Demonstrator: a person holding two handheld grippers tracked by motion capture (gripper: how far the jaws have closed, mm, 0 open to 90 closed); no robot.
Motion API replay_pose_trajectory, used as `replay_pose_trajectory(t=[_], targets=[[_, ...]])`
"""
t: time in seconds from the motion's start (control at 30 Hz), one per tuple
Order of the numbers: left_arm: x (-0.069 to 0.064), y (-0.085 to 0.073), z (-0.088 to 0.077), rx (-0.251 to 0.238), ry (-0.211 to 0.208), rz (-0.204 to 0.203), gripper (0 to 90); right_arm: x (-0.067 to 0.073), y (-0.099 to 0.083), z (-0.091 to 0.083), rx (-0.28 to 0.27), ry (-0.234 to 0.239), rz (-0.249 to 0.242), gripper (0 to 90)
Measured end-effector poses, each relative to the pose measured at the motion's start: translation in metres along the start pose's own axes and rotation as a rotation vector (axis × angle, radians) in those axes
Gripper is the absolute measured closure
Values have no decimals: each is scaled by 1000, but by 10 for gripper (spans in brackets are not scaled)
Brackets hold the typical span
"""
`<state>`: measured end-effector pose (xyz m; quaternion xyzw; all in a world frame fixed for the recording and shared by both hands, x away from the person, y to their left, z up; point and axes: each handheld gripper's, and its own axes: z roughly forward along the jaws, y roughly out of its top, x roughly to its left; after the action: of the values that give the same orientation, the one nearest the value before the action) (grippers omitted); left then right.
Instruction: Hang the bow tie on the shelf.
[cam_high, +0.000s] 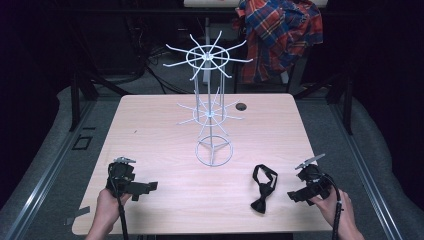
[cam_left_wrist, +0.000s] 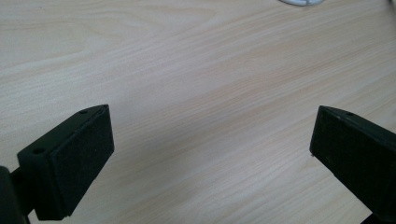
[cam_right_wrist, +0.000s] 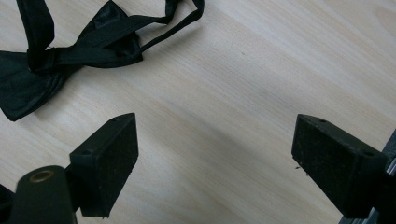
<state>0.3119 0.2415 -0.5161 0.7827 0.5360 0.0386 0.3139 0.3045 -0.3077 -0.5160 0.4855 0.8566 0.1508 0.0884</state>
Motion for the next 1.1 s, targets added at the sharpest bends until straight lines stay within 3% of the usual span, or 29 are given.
replay_pose_trajectory(t=[0.23, 0.27, 0.4, 0.83, 0.97, 1.0, 1.1], targets=[[2, -3, -3, -3, 2, -11, 0, 3, 4, 1, 8, 3, -18, 141], [2, -3, -3, -4, 0, -12, 0, 4, 4, 2, -11, 2, -4, 141], [2, -3, -3, -6, 2, -9, 0, 4, 6, -1, 11, 14, -17, 136], [1, -2, 0, -2, -1, -8, 0, 7, 18, 2, -24, 4, -21, 97], [0, -1, 2, 4, -4, -3, 0, 13, 25, 6, -60, 40, -3, 106], [-1, -1, 2, 4, -5, -1, 0, 13, 28, 4, -35, 38, -32, 103], [0, -1, 1, 5, -5, 2, 0, 16, 34, 5, -42, 44, -34, 81]])
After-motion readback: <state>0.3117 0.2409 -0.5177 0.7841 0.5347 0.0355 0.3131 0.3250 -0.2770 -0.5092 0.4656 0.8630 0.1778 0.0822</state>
